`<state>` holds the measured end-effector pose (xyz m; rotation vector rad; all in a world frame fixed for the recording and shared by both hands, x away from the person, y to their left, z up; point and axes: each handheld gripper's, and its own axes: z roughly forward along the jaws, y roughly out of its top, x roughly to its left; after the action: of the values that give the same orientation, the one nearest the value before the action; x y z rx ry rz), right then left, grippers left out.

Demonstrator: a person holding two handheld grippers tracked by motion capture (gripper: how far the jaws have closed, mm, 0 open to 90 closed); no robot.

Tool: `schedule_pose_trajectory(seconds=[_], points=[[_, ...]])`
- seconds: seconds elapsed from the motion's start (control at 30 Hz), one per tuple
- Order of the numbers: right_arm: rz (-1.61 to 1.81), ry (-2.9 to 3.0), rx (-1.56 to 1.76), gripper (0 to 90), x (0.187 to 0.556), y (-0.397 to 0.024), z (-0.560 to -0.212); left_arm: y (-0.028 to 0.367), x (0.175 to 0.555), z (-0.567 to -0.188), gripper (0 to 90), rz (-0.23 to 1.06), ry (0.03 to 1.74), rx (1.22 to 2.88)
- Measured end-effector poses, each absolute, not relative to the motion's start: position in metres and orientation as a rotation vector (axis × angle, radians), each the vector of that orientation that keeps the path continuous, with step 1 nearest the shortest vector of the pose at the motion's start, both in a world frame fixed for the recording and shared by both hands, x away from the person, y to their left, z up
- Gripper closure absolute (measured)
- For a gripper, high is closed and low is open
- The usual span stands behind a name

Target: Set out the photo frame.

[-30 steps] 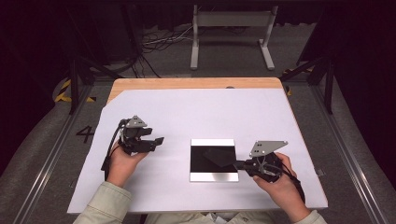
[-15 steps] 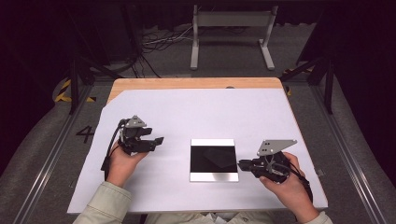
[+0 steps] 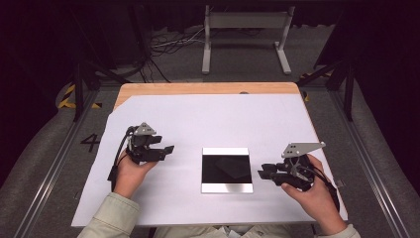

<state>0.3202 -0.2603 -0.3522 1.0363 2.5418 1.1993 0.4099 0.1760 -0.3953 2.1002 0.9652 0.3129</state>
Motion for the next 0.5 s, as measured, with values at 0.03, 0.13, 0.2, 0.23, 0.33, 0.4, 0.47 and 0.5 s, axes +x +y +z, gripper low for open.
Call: schedule_pose_trajectory(seconds=[0.03,0.13,0.2,0.23,0.33,0.4,0.47,0.5], points=[[1.199,2.542,1.036,69.3,0.32,-0.26,-0.352,0.176,0.41,-0.395,36.9,0.313,0.965,2.1],[1.252,2.563,1.116,66.9,0.325,-0.263,-0.352,0.176,0.409,-0.395,36.9,0.313,0.968,2.098],[1.266,2.565,1.144,66.6,0.327,-0.264,-0.353,0.176,0.409,-0.395,37.0,0.314,0.967,2.099],[1.291,2.564,1.186,66.3,0.329,-0.264,-0.353,0.176,0.409,-0.395,36.9,0.314,0.967,2.099],[1.326,2.568,1.278,64.4,0.333,-0.264,-0.353,0.176,0.409,-0.395,36.9,0.315,0.968,2.1],[1.345,2.554,1.358,61.6,0.338,-0.265,-0.353,0.177,0.409,-0.395,36.9,0.318,0.966,2.099],[1.348,2.559,1.39,61.5,0.34,-0.265,-0.353,0.177,0.409,-0.395,36.9,0.318,0.966,2.1],[1.337,2.568,1.419,61.9,0.342,-0.265,-0.353,0.177,0.409,-0.395,36.9,0.316,0.974,2.097]])
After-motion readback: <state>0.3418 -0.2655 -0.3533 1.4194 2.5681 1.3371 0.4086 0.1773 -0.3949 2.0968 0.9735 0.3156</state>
